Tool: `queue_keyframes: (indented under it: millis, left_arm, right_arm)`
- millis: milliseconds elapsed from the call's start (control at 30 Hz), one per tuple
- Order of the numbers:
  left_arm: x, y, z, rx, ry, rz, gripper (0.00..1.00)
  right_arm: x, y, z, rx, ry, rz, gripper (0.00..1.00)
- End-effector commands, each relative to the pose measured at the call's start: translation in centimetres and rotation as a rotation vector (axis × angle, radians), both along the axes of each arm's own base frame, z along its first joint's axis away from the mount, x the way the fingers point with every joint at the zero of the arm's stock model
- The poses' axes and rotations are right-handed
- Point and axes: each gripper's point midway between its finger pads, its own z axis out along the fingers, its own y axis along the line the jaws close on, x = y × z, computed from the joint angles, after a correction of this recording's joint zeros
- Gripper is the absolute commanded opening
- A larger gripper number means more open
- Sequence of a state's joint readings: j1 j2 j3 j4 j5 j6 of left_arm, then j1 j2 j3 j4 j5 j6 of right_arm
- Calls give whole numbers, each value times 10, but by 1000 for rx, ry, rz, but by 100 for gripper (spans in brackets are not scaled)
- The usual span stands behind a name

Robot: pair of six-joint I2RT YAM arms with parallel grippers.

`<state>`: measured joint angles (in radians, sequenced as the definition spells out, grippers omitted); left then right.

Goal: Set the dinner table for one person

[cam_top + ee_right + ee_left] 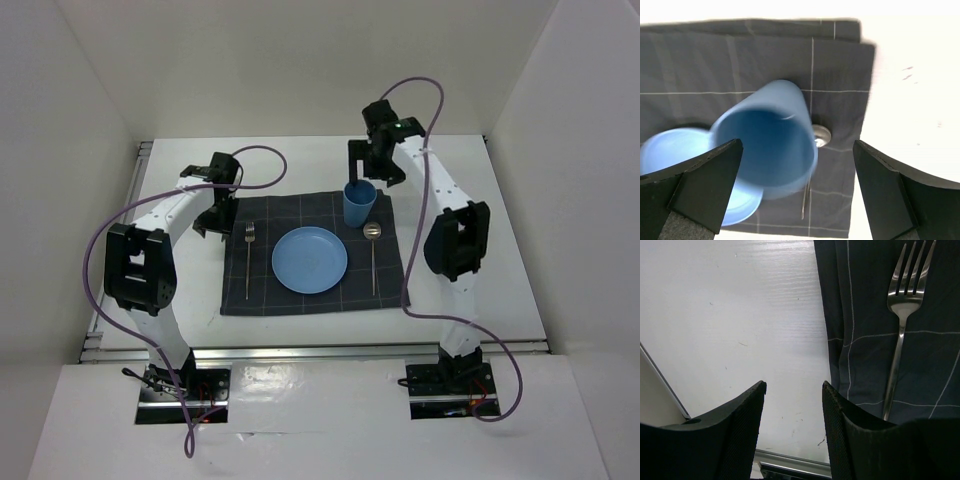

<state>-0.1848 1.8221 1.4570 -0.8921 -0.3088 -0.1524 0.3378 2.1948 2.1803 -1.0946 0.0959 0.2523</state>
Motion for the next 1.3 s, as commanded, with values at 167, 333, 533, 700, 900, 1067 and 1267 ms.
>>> queue_keyframes:
  millis: [167,333,533,700,900,1067,1267]
  left_arm:
    - [-2,5,17,19,-49,-19,57]
    - [-8,18,21,-4,-76,18,57]
    - [-14,73,43,-58,-159,209,57]
    - [-37,141,61,-42,-239,450,58]
    - [-72,175,64,-14,-239,490,58]
    - [-83,168,67,-23,-260,462,58]
    - [-84,162,69,-42,-274,405,58]
  right_arm:
    - [-45,-69,111,177,-231,-156,99]
    - [-113,-150,88,230,-195,-404,99]
    - [-194,-223,35,137,-179,-728,99]
    - [-223,-221,33,138,-195,-824,99]
    - [-233,-207,66,194,-327,-734,99]
    - [-237,-200,65,212,-310,-695,99]
    - [-236,-138,27,487,-106,-486,99]
